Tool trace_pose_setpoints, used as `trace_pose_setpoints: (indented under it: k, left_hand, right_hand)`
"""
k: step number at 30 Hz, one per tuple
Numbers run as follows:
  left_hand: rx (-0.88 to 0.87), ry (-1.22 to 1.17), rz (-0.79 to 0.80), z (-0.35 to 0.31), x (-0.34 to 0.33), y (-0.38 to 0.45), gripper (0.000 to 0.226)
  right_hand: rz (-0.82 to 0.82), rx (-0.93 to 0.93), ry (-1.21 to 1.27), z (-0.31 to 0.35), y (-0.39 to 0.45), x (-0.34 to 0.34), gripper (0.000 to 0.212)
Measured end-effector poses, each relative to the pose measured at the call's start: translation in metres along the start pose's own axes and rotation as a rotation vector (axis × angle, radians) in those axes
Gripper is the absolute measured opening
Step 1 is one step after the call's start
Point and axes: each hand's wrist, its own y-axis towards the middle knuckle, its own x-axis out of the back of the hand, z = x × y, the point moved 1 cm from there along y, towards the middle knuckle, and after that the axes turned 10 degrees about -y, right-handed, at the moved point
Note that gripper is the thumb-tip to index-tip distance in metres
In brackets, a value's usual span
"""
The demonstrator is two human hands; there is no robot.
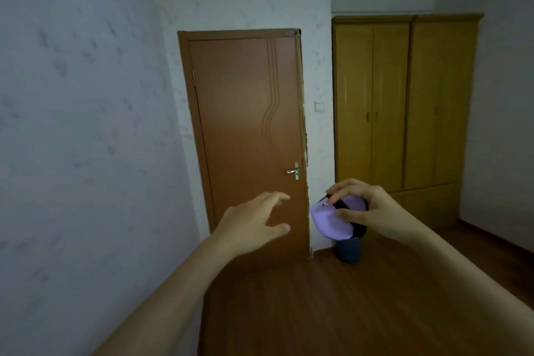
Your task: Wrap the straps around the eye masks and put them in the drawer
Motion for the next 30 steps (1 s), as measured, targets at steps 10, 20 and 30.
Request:
trace_pose_setpoints:
  k: [10,20,30]
  left_hand:
    - [-0.026,-0.038,-0.036,0.131,-0.003,0.216,0.053]
    - [-0.340,-0.014,0.186,0.165,-0.123,0.486,0.055]
    - [-0.678,-0.184,0.417,-0.004,-0.325,0.700,0.057]
  right_hand:
    - [-0.041,0.028,0.051,-0.131,0.202,-0.038,0.023]
    - [-0.153,-0.284,-0.146,-0.323,0.273,0.009,0.022]
    - [-0.380,-0.682,-0.400,-0.500,0.176,0.154,0.019]
